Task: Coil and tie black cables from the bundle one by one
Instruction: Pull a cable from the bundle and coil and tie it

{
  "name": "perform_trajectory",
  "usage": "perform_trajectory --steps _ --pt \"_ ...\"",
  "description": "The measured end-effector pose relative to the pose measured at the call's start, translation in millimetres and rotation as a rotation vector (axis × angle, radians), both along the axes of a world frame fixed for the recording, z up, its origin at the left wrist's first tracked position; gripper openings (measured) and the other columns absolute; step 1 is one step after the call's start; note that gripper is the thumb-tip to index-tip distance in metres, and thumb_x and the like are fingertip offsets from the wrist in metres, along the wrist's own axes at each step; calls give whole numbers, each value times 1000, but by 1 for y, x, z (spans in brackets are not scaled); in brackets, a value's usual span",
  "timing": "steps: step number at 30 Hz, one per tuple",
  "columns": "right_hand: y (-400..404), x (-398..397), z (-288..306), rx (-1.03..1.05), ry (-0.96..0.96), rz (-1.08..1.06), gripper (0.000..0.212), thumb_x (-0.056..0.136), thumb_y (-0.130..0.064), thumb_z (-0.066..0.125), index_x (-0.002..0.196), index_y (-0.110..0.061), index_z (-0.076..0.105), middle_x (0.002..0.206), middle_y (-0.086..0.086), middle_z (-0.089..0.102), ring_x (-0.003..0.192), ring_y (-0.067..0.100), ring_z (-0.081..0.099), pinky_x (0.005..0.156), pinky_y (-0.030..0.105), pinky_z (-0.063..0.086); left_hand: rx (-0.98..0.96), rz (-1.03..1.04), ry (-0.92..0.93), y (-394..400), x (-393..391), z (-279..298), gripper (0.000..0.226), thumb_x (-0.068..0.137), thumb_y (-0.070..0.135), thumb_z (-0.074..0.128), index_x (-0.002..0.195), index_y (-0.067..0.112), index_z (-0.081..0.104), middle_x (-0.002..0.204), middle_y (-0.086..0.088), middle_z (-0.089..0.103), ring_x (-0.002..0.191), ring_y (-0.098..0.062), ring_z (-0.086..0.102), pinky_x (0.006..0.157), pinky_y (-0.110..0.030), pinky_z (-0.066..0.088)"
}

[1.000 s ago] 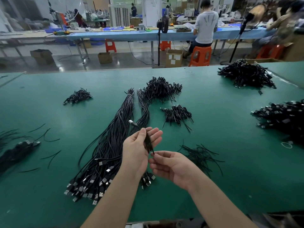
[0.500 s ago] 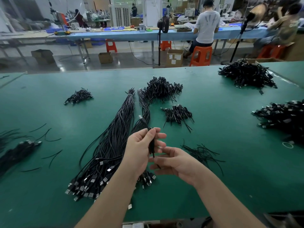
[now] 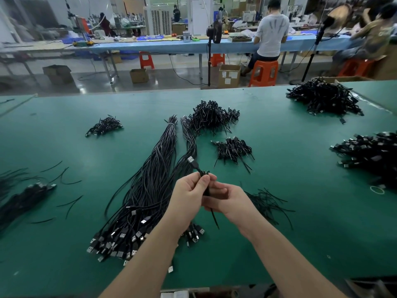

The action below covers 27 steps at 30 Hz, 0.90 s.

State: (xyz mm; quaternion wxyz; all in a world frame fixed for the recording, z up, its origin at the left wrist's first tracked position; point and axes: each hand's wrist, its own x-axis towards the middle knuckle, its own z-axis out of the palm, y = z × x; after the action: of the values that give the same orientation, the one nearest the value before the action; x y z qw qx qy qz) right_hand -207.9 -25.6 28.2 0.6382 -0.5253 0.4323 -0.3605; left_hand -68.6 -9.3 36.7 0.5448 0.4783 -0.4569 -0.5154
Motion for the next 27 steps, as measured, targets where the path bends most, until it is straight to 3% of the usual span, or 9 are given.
perform_trajectory --steps 3,5,9,13,16,20,22,24,27 --pt "-1 -3 -2 -50 32 -24 24 81 -5 80 102 -14 75 86 0 77 80 14 72 78 29 60 -7 66 -142 -4 2 -5 29 104 13 52 88 20 75 89 -9 77 89 -28 75 77 -44 62" --pt "-2 -3 -4 -93 95 -41 24 82 -6 79 104 -14 75 90 4 78 81 15 72 78 30 60 -7 92 -244 -4 1 -8 30 103 16 55 84 26 76 85 -2 77 86 -21 73 81 -39 60" --pt "-4 -6 -10 -145 229 -81 22 84 -11 78 106 -16 75 87 4 78 77 21 73 80 34 61 -10 146 -465 -6 3 -7 25 98 28 64 78 33 76 85 2 64 70 0 57 64 -12 44" --pt "-1 -3 -18 -142 275 -81 15 90 -9 72 104 -10 77 80 6 77 75 26 74 76 36 62 5 122 -682 -8 6 -6 22 97 29 65 79 22 75 47 15 50 40 -4 39 41 -14 27" --pt "4 2 -21 -156 316 -100 11 93 -13 68 96 -13 78 75 10 75 69 23 73 70 35 62 2 148 -786 -9 4 -7 28 95 30 67 71 15 70 46 11 49 40 -2 43 41 -15 30" --pt "7 3 -20 -156 302 -128 17 94 -13 66 87 -24 77 71 11 73 59 14 70 59 17 53 21 237 -783 -9 6 -7 26 84 44 77 74 23 65 68 9 67 57 0 57 53 -10 41" --pt "6 3 -21 -126 307 -133 15 94 -12 66 92 -21 77 70 7 74 62 16 72 61 19 55 47 291 -723 -9 8 -10 34 77 49 81 82 25 58 72 9 65 63 -4 58 53 -11 41" --pt "5 4 -22 -109 313 -131 15 94 -12 66 92 -22 77 69 4 75 62 15 73 61 19 55 73 248 -658 -11 11 -14 40 75 54 81 90 30 51 70 9 62 55 -3 52 50 -14 37" --pt "5 6 -24 -138 345 -105 23 94 -12 65 77 -25 74 68 4 74 62 17 73 67 28 60 56 109 -625 -15 16 -19 30 80 51 77 97 31 62 58 12 49 47 -3 41 48 -16 33"
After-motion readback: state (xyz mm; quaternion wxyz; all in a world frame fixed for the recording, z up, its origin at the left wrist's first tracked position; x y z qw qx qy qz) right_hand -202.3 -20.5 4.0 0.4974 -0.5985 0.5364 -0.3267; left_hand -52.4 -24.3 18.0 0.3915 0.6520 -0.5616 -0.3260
